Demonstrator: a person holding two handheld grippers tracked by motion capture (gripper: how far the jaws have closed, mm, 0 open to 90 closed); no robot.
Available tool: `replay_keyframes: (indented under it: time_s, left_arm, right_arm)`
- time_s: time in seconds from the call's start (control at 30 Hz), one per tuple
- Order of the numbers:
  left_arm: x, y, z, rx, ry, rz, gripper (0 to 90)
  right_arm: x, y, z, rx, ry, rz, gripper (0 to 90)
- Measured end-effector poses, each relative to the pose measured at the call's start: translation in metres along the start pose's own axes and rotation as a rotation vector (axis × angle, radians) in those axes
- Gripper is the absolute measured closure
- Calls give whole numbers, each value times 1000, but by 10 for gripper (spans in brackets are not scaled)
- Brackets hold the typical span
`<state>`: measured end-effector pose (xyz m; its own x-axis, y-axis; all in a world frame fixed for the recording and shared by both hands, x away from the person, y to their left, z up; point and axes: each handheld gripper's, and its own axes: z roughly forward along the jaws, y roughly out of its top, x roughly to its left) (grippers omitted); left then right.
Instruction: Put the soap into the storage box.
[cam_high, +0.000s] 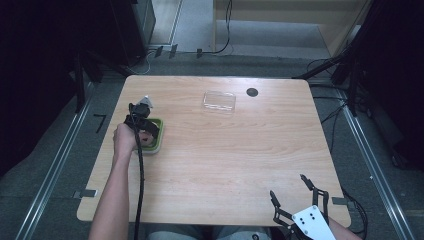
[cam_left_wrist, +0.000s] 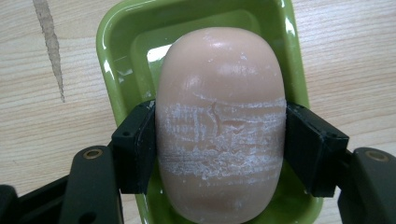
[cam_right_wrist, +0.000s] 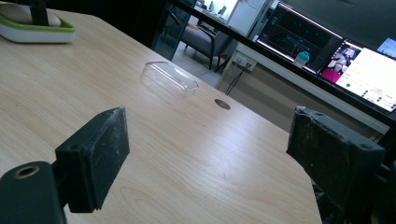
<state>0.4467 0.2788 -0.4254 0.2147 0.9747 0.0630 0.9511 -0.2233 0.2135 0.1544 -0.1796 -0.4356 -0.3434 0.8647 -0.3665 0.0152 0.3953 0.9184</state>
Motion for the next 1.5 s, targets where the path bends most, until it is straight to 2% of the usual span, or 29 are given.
replay_keyframes:
  time_s: [0.17,0.87,1.07,1.5]
  left_arm:
    - [1,0,3,2,-2,-13,335]
    - [3,0,5,24,-12,-20,334]
    - [2,1,4,24,2,-18,327]
    - [-3,-4,-16,14,2,2,147]
  right_arm:
    - [-1,0,0,-1,-1,-4,131]
    - [-2,-2,0,2,-10,7,131]
    - [-2,-2,-1,2,-12,13,131]
    - [-2,-2,-2,2,-13,9,131]
